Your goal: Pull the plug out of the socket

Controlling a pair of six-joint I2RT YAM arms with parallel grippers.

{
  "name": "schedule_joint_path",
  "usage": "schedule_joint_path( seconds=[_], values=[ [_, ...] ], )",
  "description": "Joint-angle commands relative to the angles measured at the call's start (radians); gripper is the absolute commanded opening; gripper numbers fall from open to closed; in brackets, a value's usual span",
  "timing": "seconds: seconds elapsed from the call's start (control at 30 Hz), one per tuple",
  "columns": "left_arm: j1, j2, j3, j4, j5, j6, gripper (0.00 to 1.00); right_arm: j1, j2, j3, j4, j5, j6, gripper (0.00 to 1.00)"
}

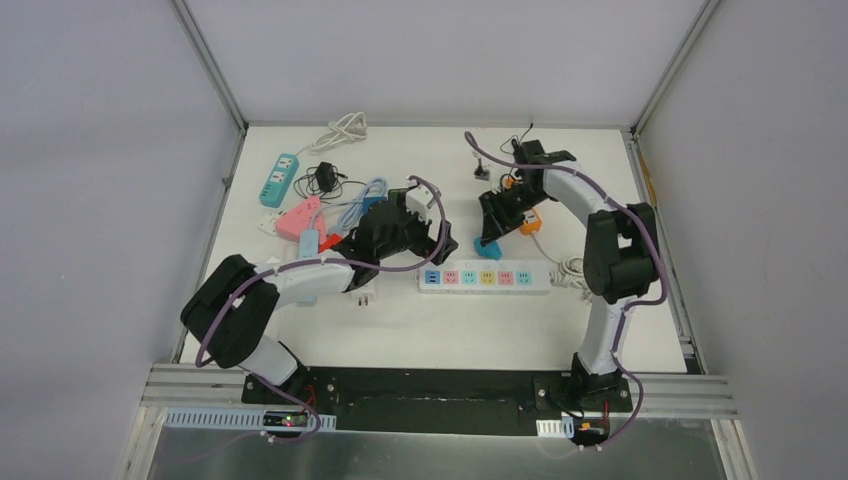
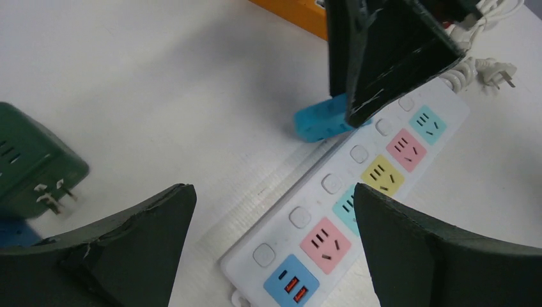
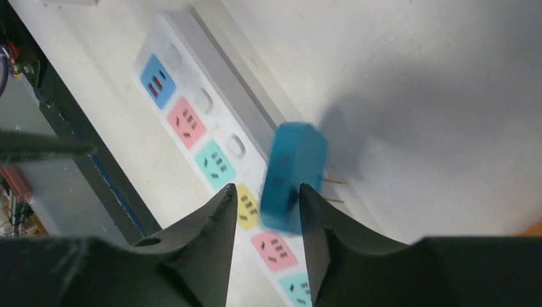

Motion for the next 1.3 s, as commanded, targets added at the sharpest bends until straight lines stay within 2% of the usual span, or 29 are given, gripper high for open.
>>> schedule_joint_path(
  seconds=[0.0,0.1,0.2,0.43,0.57,0.73,0.87,1.1,1.27],
  values=[
    [-0.008,-0.140,-0.085,0.055,-0.072,-0.073,0.99,0.066,0.021,0.130,0.084,0.008,0.116,0.49],
    [-0.008,-0.218,-0.147,0.029,-0.109,-0.099,0.99,0.045,0.010,0.211,0.071,0.029,0.119,0.58],
    [-0.008,-0.283,-0.200,0.019,-0.138,-0.113,0.99,-0.001,0.003,0.275,0.058,0.096,0.103,0.60],
    [-0.008,-0.335,-0.245,0.027,-0.174,-0.165,0.99,-0.062,0.022,0.322,0.170,0.487,0.108,0.64],
    [-0.007,-0.317,-0.230,0.023,-0.171,-0.202,0.99,-0.067,0.109,0.389,0.159,0.596,0.102,0.65],
    [-0.008,-0.286,-0.217,0.022,-0.164,-0.269,0.99,-0.067,0.186,0.448,0.127,0.549,0.118,0.62],
    [-0.008,-0.257,-0.205,0.029,-0.161,-0.302,0.99,-0.058,0.223,0.468,0.089,0.501,0.125,0.57],
    [-0.007,-0.191,-0.164,0.051,-0.137,-0.337,0.99,-0.027,0.217,0.404,0.087,0.493,0.102,0.47],
    [-0.008,-0.150,-0.143,0.066,-0.116,-0.359,0.99,-0.023,0.194,0.368,0.083,0.475,0.092,0.48]
  ],
)
